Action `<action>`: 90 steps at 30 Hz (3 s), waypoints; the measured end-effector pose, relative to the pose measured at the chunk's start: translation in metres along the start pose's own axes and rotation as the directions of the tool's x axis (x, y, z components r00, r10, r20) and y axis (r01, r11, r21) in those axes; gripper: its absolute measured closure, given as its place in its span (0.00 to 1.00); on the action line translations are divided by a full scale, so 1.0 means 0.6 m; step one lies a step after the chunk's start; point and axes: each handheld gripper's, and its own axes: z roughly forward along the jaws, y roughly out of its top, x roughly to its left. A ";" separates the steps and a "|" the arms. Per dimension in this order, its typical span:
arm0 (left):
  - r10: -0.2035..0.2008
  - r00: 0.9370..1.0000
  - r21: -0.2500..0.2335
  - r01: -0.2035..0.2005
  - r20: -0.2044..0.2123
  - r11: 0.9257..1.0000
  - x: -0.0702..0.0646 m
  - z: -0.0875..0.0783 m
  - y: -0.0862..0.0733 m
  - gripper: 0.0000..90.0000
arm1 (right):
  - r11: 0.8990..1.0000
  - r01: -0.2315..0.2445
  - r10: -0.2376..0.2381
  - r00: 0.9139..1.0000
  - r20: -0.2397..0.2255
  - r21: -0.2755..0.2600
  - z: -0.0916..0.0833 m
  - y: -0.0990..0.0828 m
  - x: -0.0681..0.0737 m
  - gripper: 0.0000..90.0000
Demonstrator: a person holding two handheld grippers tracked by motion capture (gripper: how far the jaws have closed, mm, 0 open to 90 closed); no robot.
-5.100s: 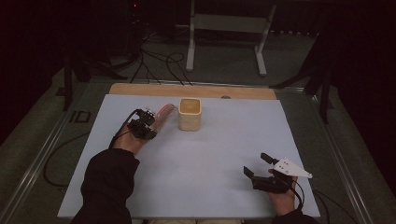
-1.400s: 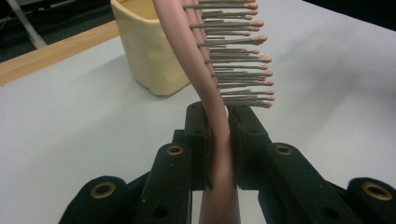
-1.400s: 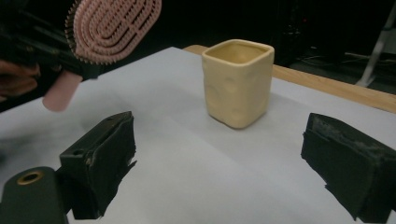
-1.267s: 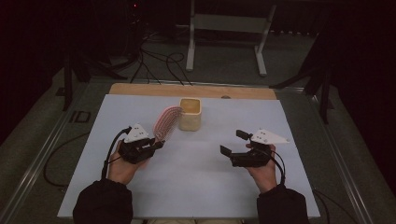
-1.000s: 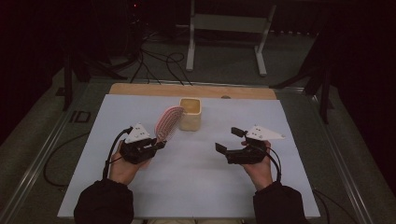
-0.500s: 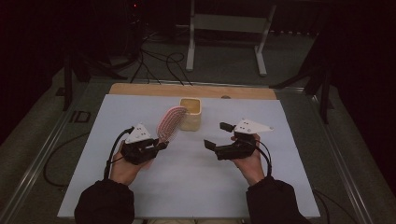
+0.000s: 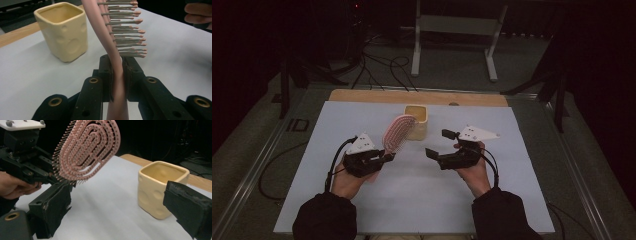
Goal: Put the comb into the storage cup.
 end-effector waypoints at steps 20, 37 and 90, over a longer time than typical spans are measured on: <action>0.033 0.994 -0.017 -0.031 0.107 0.999 -0.010 0.009 0.000 0.88 | 0.999 0.033 -0.034 0.996 -0.083 -0.019 0.037 0.017 0.017 0.08; 0.086 0.977 -0.015 -0.084 0.195 0.996 -0.023 0.020 0.000 0.88 | 0.996 0.033 -0.045 0.988 -0.148 -0.079 0.047 0.021 0.022 0.09; 0.030 0.976 0.019 -0.035 0.214 0.999 -0.015 0.034 -0.011 0.75 | 0.996 0.012 -0.038 0.950 -0.311 -0.083 0.036 0.023 0.037 0.72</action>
